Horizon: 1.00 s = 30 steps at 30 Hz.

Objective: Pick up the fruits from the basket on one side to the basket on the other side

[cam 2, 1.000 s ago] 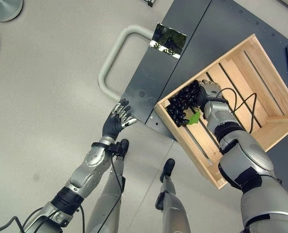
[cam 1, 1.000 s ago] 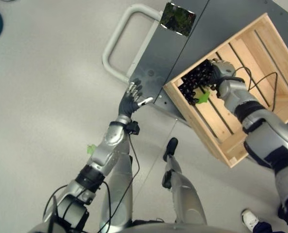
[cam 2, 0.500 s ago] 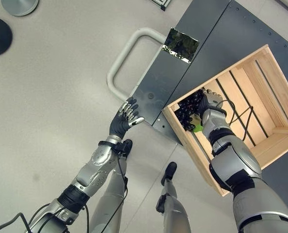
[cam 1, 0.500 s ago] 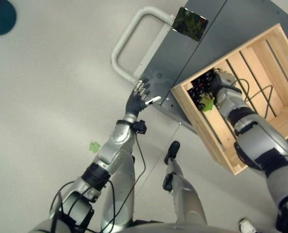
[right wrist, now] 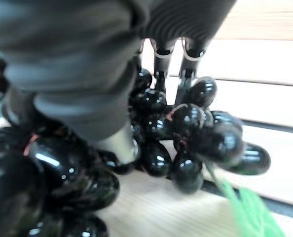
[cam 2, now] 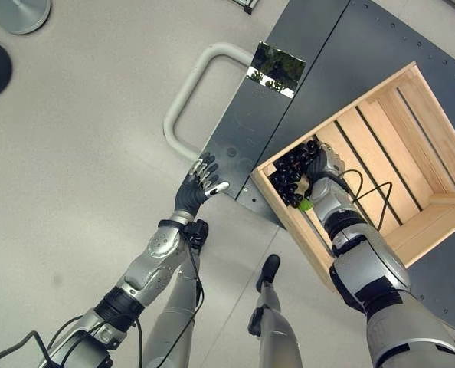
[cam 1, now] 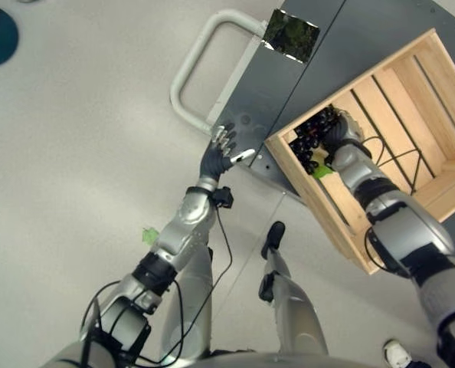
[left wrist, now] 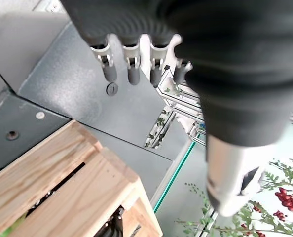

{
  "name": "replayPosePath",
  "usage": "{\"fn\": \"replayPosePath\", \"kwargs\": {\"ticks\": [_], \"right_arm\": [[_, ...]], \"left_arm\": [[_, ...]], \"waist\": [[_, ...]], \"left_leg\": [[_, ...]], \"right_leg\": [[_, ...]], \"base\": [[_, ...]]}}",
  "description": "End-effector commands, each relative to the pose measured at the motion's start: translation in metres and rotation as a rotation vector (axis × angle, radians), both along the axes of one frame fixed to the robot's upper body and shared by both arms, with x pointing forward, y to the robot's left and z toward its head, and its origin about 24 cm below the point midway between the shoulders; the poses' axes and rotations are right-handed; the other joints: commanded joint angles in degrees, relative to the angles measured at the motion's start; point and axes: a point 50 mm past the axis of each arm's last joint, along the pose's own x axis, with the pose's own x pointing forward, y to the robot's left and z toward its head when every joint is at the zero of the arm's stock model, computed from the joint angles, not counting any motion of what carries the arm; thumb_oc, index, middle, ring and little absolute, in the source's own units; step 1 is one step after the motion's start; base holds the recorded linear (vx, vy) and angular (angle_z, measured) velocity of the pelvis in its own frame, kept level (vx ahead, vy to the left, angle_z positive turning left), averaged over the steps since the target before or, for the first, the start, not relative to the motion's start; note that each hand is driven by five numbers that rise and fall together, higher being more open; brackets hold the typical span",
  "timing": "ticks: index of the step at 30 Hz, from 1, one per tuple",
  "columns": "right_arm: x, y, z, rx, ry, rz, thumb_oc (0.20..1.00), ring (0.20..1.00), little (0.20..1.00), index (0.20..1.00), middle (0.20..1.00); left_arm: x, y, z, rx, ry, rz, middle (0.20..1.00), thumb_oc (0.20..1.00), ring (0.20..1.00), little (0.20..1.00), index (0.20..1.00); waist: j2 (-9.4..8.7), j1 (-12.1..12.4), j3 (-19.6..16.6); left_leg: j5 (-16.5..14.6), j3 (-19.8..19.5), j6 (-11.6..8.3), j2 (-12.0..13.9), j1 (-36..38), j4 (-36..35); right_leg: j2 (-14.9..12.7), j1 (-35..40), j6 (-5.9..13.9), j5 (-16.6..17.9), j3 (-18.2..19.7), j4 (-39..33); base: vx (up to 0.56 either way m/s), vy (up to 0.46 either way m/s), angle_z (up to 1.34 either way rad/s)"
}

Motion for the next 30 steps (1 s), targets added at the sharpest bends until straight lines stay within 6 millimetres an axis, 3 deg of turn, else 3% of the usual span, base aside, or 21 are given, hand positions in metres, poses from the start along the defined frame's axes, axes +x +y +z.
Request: {"fn": "replayPosePath", "kwargs": {"ticks": [1, 10, 11, 13, 14, 15, 17, 22, 26, 27, 30], "right_arm": [[0.0, 0.063, -0.025, 0.082, 0.072, 0.256, 0.2, 0.2, 0.2, 0.2, 0.2], [-0.003, 0.059, -0.004, 0.303, -0.119, 0.238, 0.2, 0.2, 0.2, 0.2, 0.2], [-0.005, 0.048, -0.01, 0.33, -0.119, 0.207, 0.2, 0.2, 0.2, 0.2, 0.2], [-0.023, 0.052, -0.047, 0.379, -0.088, 0.215, 0.2, 0.2, 0.2, 0.2, 0.2], [-0.025, 0.051, -0.049, 0.379, -0.085, 0.213, 0.2, 0.2, 0.2, 0.2, 0.2], [-0.044, 0.043, -0.058, 0.382, -0.129, 0.233, 0.2, 0.2, 0.2, 0.2, 0.2], [-0.051, 0.034, -0.057, 0.382, -0.159, 0.22, 0.2, 0.2, 0.2, 0.2, 0.2], [-0.079, 0.001, -0.037, 0.337, -0.311, 0.199, 0.2, 0.2, 0.2, 0.2, 0.2], [-0.089, -0.011, -0.028, 0.326, -0.358, 0.191, 0.2, 0.2, 0.2, 0.2, 0.2], [-0.095, -0.021, -0.013, 0.28, -0.403, 0.199, 0.2, 0.2, 0.2, 0.2, 0.2], [-0.102, -0.031, 0.008, 0.246, -0.482, 0.197, 0.2, 0.2, 0.2, 0.2, 0.2]], "left_arm": [[-0.004, -0.008, 0.024, -0.077, -0.104, -0.034, 1.0, 1.0, 1.0, 1.0, 1.0], [0.0, 0.003, 0.027, -0.082, -0.111, 0.029, 1.0, 1.0, 1.0, 1.0, 1.0], [0.0, 0.003, 0.025, -0.083, -0.106, 0.033, 1.0, 1.0, 1.0, 1.0, 1.0], [0.0, 0.012, 0.023, -0.079, -0.107, 0.078, 1.0, 1.0, 1.0, 1.0, 1.0], [-0.001, 0.012, 0.022, -0.078, -0.104, 0.077, 1.0, 1.0, 1.0, 1.0, 1.0], [-0.002, 0.025, 0.016, -0.069, -0.09, 0.13, 1.0, 1.0, 1.0, 1.0, 1.0], [-0.002, 0.03, 0.013, -0.071, -0.081, 0.154, 1.0, 1.0, 1.0, 1.0, 1.0], [-0.006, 0.052, -0.003, -0.055, -0.036, 0.229, 1.0, 1.0, 1.0, 1.0, 1.0], [-0.008, 0.059, -0.006, -0.051, -0.03, 0.243, 1.0, 1.0, 1.0, 1.0, 1.0], [-0.009, 0.066, -0.006, -0.048, -0.029, 0.255, 1.0, 1.0, 1.0, 1.0, 1.0], [-0.011, 0.07, -0.005, -0.046, -0.038, 0.259, 1.0, 1.0, 1.0, 1.0, 1.0]], "waist": [[0.75, 1.15, 1.36], [0.29, -0.13, 1.36], [0.42, -0.04, 1.36], [0.46, -1.05, 1.36], [0.45, -0.97, 1.36], [0.08, -2.14, 1.36], [-0.09, -2.61, 1.36], [-0.68, -4.87, 1.36], [-0.85, -5.51, 1.36], [-1.06, -6.07, 1.36], [-1.2, -6.54, 1.36]], "left_leg": [[-6.97, 2.26, -0.1, -1.84, 0.81, 1.58], [-7.29, 2.67, 0.12, -1.94, 2.7, 1.46], [-7.28, 2.62, 0.15, -2.0, 2.79, 1.51], [-7.27, 2.83, 0.32, -1.9, 2.96, 1.49], [-7.28, 2.86, 0.34, -1.93, 3.13, 1.48], [-7.38, 3.1, 0.41, -1.86, 3.6, 1.49], [-7.41, 3.25, 0.43, -1.84, 3.93, 1.43], [-7.88, 4.35, 0.87, -1.9, 6.3, 1.32], [-8.18, 5.07, 1.18, -2.06, 7.96, 1.25], [-8.53, 5.54, 1.41, -2.23, 9.4, 1.27], [-8.94, 5.92, 1.7, -2.4, 11.05, 1.31]], "right_leg": [[-3.34, 0.12, 3.69, -10.69, 2.23, 7.66], [-3.61, 1.22, 3.77, -10.99, 2.56, 8.18], [-3.7, 1.38, 3.85, -10.98, 2.5, 8.26], [-3.85, 1.25, 3.99, -10.94, 2.71, 8.61], [-3.9, 1.39, 4.0, -10.99, 2.74, 8.66], [-3.95, 1.38, 4.09, -10.98, 3.06, 8.94], [-4.0, 1.57, 4.07, -11.01, 3.18, 8.96], [-4.76, 2.86, 4.22, -10.96, 3.78, 9.57], [-5.22, 3.96, 4.41, -11.0, 4.34, 10.0], [-5.48, 4.84, 4.59, -11.11, 4.77, 10.43], [-5.8, 5.84, 4.82, -11.25, 5.2, 11.18]], "base": [[0.0, 0.0, 0.0], [0.0, 0.0, 0.0], [0.0, 0.0, 0.0], [0.0, 0.0, 0.0], [-0.03, 0.033, 0.04], [0.0, 0.0, 0.0], [-0.02, 0.003, -0.02], [-0.03, 0.035, -0.09], [-0.01, 0.025, -0.13], [0.0, 0.03, -0.16], [-0.01, 0.019, -0.1]]}}
